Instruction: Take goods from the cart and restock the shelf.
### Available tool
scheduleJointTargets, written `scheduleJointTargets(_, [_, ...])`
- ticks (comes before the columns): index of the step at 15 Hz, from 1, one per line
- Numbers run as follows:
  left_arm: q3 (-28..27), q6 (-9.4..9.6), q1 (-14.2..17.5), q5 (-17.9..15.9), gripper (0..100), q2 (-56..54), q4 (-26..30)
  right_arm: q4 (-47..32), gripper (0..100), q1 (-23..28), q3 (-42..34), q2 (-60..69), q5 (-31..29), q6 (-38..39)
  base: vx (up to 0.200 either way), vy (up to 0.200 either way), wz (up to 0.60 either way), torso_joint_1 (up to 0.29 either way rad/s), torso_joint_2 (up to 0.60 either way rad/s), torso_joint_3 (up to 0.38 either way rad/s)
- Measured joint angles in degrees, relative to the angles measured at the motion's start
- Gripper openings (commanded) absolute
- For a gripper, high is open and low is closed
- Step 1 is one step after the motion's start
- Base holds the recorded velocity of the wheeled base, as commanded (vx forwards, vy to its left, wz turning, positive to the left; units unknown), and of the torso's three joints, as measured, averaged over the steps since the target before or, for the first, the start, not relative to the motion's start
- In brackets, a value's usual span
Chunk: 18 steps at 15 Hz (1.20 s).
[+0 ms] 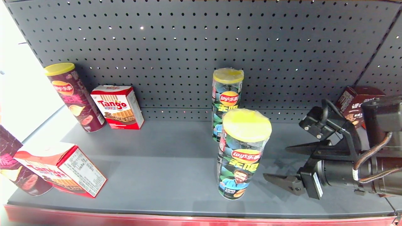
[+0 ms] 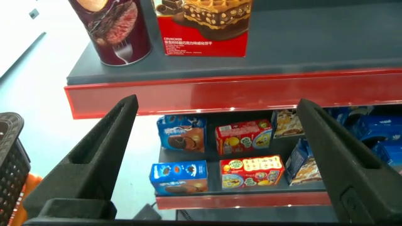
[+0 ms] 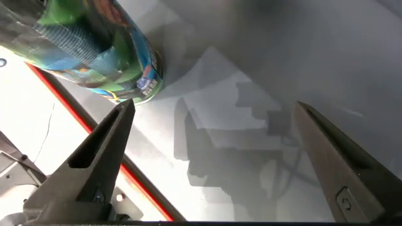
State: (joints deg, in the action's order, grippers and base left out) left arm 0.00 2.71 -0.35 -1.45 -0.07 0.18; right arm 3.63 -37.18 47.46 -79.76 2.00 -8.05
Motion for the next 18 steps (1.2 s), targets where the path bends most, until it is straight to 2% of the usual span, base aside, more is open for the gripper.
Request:
scheduleJointTargets(8, [0.0,-0.04,0.0,0.0,100,0.0,0.0,0.1,100,-0.8,3.3,-2.4,0.0,-0.1,0.0,0.0,0.0,0.0,0.0,0.0])
scheduleJointTargets(12, [0.0,-0.72,0.0,0.1,100,0.0,-0.1,0.2,100,-1.5,4.2,-3.7,0.0,-0.1,0.0,0.0,0.0,0.0,0.0,0.0])
scheduleJointTargets(18, [0.0,-0.71,0.0,0.1,100,0.0,-0.1,0.2,100,-1.2,1.0,-1.5,0.1,0.0,0.0,0.0,0.0,0.0,0.0,0.0])
